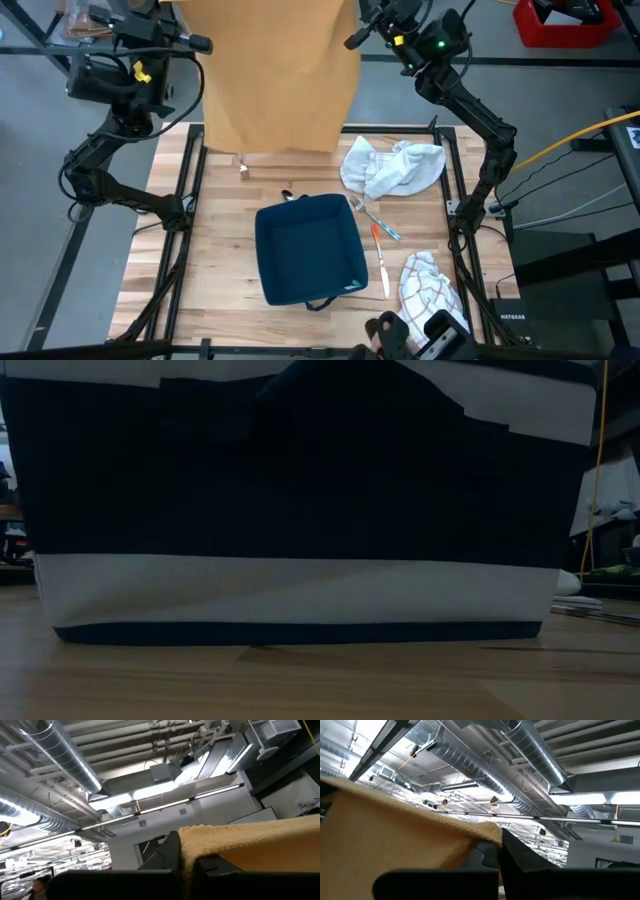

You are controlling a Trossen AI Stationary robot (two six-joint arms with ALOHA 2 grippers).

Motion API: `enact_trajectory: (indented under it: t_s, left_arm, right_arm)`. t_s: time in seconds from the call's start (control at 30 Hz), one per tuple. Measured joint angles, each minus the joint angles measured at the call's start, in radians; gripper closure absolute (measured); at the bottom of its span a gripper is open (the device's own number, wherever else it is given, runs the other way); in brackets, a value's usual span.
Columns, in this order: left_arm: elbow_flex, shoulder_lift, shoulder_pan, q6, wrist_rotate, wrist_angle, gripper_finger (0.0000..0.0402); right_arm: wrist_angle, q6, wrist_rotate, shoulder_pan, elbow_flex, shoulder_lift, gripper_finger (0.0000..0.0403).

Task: Fold towel
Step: Fold the yellow towel

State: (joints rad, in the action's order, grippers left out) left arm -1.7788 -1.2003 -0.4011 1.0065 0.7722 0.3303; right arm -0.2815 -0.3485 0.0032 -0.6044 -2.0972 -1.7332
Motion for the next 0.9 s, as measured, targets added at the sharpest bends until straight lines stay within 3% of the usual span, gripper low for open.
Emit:
enact_trajectory:
  t_s: [0.37,0.9]
  left_arm:
    - [-0.002,-0.023,-0.079,0.0,-0.01,-0.015,0.0402]
    - [-0.002,-0.12,-0.322,-0.079,-0.192,-0.002,0.0402]
  right_arm:
    - [0.056,-0.001,-0.005,-0.064,0.0,-0.01,0.0402]
    - [0.034,0.0,-0.03,-0.194,0.0,-0.025,0.0402]
